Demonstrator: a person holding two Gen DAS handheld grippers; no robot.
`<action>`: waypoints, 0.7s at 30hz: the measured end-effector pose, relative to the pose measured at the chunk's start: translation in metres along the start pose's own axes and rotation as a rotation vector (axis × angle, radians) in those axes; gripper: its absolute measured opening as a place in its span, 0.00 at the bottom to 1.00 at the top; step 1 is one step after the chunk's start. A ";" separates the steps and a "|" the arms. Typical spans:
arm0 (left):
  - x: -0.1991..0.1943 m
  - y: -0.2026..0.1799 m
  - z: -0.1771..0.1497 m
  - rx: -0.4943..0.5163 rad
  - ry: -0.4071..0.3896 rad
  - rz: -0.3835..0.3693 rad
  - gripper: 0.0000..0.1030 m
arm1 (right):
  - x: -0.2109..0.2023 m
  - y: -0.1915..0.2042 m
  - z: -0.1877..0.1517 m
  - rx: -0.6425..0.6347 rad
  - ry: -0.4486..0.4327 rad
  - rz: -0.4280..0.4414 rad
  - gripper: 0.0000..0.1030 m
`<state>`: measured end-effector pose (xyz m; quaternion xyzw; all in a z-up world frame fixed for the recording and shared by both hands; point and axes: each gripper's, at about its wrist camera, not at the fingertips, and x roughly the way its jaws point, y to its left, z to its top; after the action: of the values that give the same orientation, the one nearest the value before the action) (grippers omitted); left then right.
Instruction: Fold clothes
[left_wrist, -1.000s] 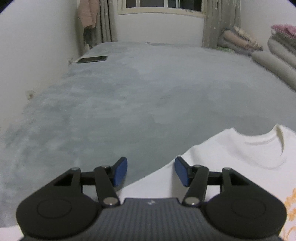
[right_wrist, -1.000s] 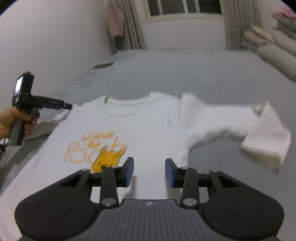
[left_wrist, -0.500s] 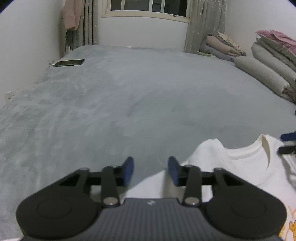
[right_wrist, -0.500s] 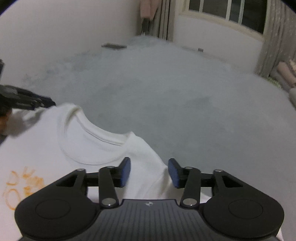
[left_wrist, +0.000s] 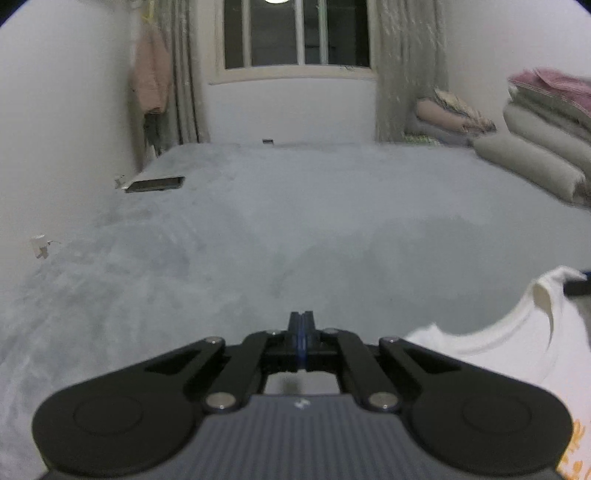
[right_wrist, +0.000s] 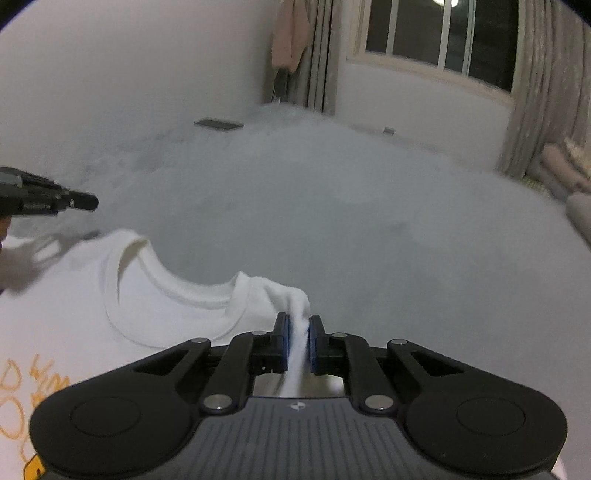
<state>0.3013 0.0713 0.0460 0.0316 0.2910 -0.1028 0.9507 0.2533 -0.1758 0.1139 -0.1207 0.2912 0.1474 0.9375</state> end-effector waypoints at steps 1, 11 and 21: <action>0.002 0.003 -0.002 -0.012 0.028 -0.036 0.00 | 0.000 0.003 0.002 -0.018 0.004 -0.019 0.09; 0.016 -0.021 -0.021 0.108 0.090 -0.146 0.51 | 0.016 -0.003 -0.021 0.060 0.080 -0.011 0.19; 0.015 -0.038 -0.007 0.144 0.012 -0.011 0.08 | 0.021 0.010 -0.023 -0.014 0.074 -0.058 0.09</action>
<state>0.3020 0.0323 0.0321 0.0991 0.2889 -0.1284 0.9435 0.2550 -0.1697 0.0822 -0.1411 0.3209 0.1177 0.9291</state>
